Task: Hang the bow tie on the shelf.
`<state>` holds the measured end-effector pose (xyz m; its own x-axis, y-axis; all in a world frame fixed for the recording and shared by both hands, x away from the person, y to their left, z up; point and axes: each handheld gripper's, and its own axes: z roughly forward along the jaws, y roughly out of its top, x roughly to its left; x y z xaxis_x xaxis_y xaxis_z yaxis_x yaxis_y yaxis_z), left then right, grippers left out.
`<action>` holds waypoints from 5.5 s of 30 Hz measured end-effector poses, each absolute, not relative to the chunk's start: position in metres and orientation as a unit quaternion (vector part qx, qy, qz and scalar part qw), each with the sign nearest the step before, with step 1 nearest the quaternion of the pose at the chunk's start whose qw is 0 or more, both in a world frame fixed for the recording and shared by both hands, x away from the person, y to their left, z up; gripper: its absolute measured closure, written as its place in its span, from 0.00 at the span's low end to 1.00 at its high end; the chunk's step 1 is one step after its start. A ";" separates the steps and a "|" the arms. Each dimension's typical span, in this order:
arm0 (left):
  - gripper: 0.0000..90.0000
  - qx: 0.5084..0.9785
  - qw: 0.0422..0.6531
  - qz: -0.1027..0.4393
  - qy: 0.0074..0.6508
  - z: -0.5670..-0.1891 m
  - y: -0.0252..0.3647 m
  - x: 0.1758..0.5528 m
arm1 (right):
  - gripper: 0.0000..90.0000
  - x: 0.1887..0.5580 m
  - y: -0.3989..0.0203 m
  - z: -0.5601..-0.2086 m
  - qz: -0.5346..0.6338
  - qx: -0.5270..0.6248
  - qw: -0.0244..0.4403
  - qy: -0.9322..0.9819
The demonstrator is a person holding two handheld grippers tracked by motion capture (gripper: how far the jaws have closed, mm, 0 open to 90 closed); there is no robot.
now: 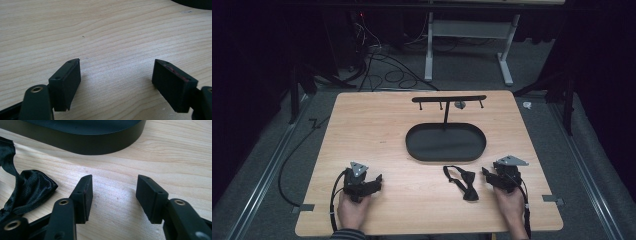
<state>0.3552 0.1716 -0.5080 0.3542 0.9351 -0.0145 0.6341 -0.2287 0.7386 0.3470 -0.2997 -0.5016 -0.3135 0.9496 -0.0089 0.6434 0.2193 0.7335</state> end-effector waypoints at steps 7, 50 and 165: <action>0.26 0.750 0.336 0.224 0.523 -0.508 0.171 0.355 | 0.54 0.347 -0.299 -0.502 0.321 0.537 0.238 0.743; 0.26 0.751 0.336 0.223 0.522 -0.508 0.172 0.355 | 0.65 0.336 -0.282 -0.479 0.381 0.502 0.193 0.752; 0.26 0.751 0.336 0.223 0.522 -0.508 0.172 0.355 | 0.99 0.361 -0.260 -0.418 0.437 0.424 0.176 0.773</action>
<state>0.3553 0.1717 -0.5079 0.3550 0.9347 -0.0161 0.6344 -0.2282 0.7386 0.3610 -0.2604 -0.4176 -0.5790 0.8093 0.0990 0.5018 0.2580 0.8256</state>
